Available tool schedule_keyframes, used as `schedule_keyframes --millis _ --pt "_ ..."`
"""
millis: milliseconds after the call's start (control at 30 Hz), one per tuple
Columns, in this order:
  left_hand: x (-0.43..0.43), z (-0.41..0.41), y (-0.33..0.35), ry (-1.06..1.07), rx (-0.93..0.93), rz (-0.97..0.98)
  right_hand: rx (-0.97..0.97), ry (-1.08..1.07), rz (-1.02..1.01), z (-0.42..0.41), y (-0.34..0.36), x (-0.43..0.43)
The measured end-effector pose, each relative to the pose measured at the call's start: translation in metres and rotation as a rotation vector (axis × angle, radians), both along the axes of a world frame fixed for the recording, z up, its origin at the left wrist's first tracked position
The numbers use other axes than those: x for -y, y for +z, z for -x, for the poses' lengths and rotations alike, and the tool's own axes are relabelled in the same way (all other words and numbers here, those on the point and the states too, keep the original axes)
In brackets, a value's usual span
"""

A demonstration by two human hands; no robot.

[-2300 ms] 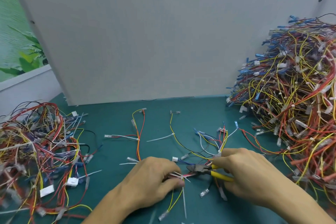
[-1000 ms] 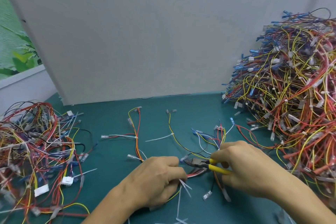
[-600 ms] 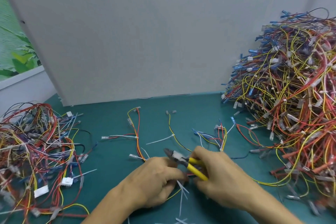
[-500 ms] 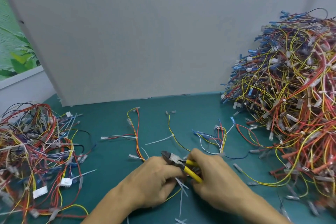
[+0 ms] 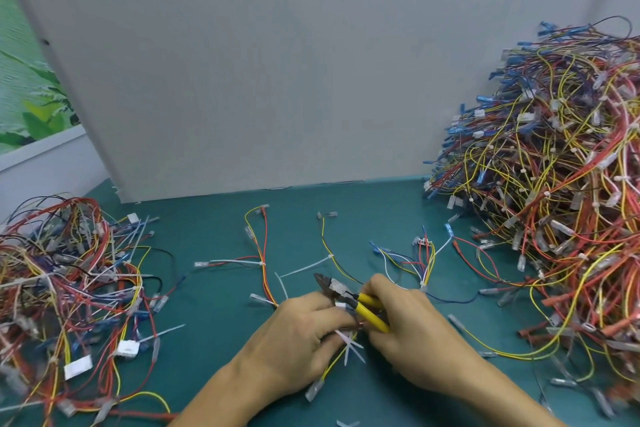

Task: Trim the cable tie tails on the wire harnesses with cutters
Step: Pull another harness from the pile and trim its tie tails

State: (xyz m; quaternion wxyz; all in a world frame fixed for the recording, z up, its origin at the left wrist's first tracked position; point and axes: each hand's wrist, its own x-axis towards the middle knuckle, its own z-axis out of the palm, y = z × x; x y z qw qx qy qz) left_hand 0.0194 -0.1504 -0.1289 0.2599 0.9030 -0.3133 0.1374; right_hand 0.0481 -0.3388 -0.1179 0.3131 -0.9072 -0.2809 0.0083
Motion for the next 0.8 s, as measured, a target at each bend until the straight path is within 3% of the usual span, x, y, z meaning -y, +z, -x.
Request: schedule_keyframes --millis 200,400,633,800 --pt "0.001 -0.002 0.003 0.026 -0.062 0.034 -0.027 0.015 0.014 -0.001 0.001 0.001" --pt "0.004 -0.007 0.006 0.203 -0.149 0.024 0.059 -0.105 0.008 -0.007 0.018 0.019" --pt "0.005 -0.009 0.007 0.266 -0.252 -0.01 0.206 -0.052 0.468 -0.005 0.038 0.048" --pt "0.005 -0.01 0.006 0.269 -0.277 -0.018 0.22 -0.006 0.613 -0.001 0.039 0.043"
